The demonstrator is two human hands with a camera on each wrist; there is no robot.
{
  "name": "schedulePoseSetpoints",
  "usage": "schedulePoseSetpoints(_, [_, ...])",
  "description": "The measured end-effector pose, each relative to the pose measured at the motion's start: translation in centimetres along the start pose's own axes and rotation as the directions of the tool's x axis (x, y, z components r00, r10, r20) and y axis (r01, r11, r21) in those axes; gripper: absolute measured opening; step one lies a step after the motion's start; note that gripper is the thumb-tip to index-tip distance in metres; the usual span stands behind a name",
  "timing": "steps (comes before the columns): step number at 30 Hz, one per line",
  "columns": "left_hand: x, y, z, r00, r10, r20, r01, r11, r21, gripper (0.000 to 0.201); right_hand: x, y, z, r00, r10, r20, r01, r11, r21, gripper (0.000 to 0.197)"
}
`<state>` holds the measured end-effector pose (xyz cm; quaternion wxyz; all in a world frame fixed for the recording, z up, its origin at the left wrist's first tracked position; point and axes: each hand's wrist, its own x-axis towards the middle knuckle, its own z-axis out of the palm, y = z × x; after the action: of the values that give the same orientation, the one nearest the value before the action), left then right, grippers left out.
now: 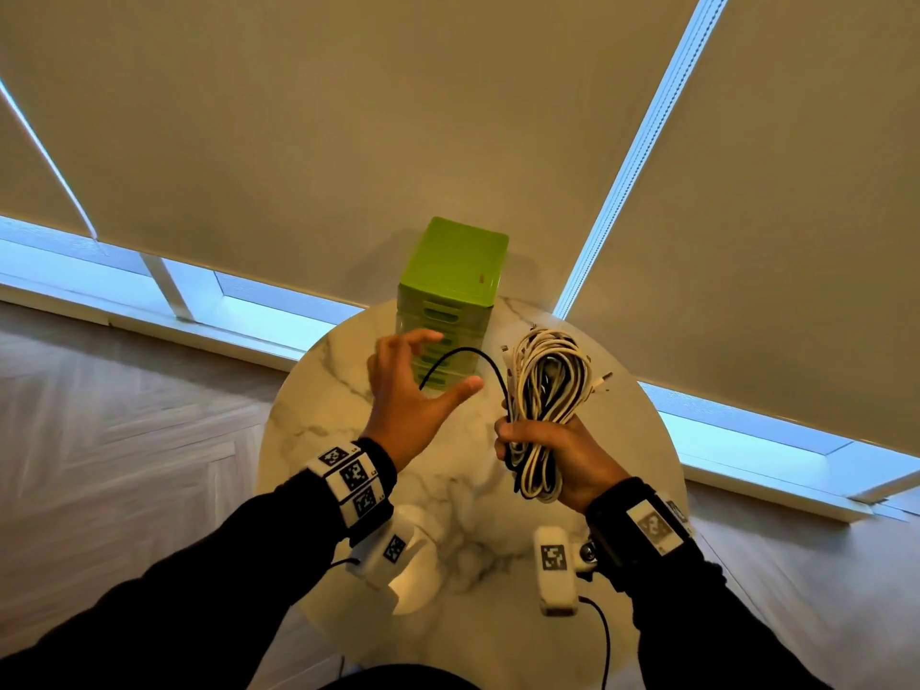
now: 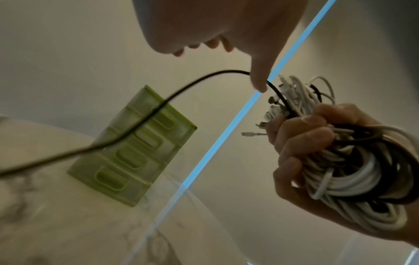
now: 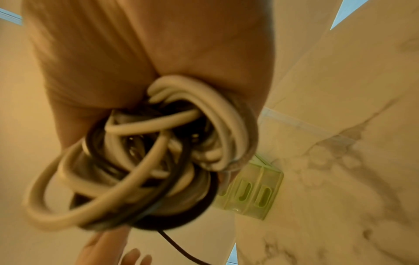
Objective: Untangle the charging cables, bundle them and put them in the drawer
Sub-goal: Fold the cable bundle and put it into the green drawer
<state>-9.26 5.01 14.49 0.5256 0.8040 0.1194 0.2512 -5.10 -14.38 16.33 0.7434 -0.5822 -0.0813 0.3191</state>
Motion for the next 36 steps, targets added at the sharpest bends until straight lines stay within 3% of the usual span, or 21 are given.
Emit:
schedulePoseSetpoints(2, [0.5, -1.1, 0.1, 0.992, -0.086, 0.098, 0.072, 0.988, 0.134, 0.06, 0.2, 0.1, -0.1, 1.0, 0.007, -0.004, -0.008, 1.0, -0.029, 0.025])
schedulePoseSetpoints(4, [0.7, -1.9, 0.9, 0.929, -0.172, 0.327, 0.187, 0.982, -0.016, 0.043, 0.4, 0.5, -0.2, 0.999, 0.035, -0.035, -0.038, 0.995, -0.091, 0.025])
schedulePoseSetpoints(6, [0.7, -1.7, 1.8, 0.836, -0.305, 0.455, 0.457, 0.847, -0.271, 0.049, 0.8, 1.3, 0.0, 0.996, 0.057, -0.073, -0.069, 0.983, -0.169, 0.022])
schedulePoseSetpoints(8, [0.6, -1.4, 2.5, 0.776, -0.42, 0.471, 0.619, 0.651, -0.439, 0.057, 1.2, 2.2, 0.0, 0.992, 0.069, -0.107, -0.097, 0.956, -0.276, 0.016])
schedulePoseSetpoints(10, [0.4, -0.9, 3.1, 0.739, -0.467, 0.485, 0.673, 0.549, -0.496, 0.061, 1.7, 3.3, -0.1, 0.989, 0.077, -0.128, -0.121, 0.912, -0.393, 0.017])
schedulePoseSetpoints(13, [-0.1, 0.3, 3.8, 0.694, -0.462, 0.553, 0.72, 0.463, -0.517, 0.078, 2.0, 4.6, -0.1, 0.984, 0.09, -0.152, -0.154, 0.864, -0.479, 0.026])
schedulePoseSetpoints(18, [-0.2, 1.2, 4.4, 0.684, -0.409, 0.604, 0.729, 0.387, -0.564, 0.089, 2.5, 5.0, 0.1, 0.983, 0.062, -0.172, -0.136, 0.878, -0.459, 0.036])
schedulePoseSetpoints(22, [0.1, 0.9, 4.5, 0.687, -0.39, 0.613, 0.724, 0.435, -0.535, 0.081, 2.5, 5.0, -0.1, 0.985, 0.037, -0.166, -0.107, 0.892, -0.439, 0.036])
schedulePoseSetpoints(26, [1.2, 0.1, 4.8, 0.706, -0.33, 0.627, 0.686, 0.541, -0.487, 0.07, 2.3, 4.8, -0.3, 0.982, 0.037, -0.184, -0.087, 0.959, -0.271, 0.015])
schedulePoseSetpoints(29, [0.7, -1.5, 4.1, 0.719, -0.237, 0.653, 0.533, 0.791, -0.301, 0.076, 2.8, 4.5, -0.8, 0.97, 0.036, -0.242, -0.063, 0.993, -0.103, 0.01])
schedulePoseSetpoints(31, [-0.8, -3.0, 3.5, 0.655, -0.252, 0.712, 0.454, 0.885, -0.104, 0.076, 3.3, 3.8, -1.1, 0.953, -0.014, -0.304, -0.001, 0.999, -0.052, 0.009])
schedulePoseSetpoints(34, [-3.5, -5.3, 3.3, 0.459, -0.285, 0.842, 0.515, 0.857, 0.01, 0.062, 3.9, 2.4, -1.5, 0.946, -0.061, -0.32, 0.068, 0.998, 0.011, 0.006])
schedulePoseSetpoints(36, [-4.3, -5.6, 3.1, 0.387, -0.25, 0.888, 0.534, 0.845, 0.005, 0.042, 4.2, 1.4, -2.0, 0.956, -0.051, -0.288, 0.067, 0.997, 0.045, 0.007])
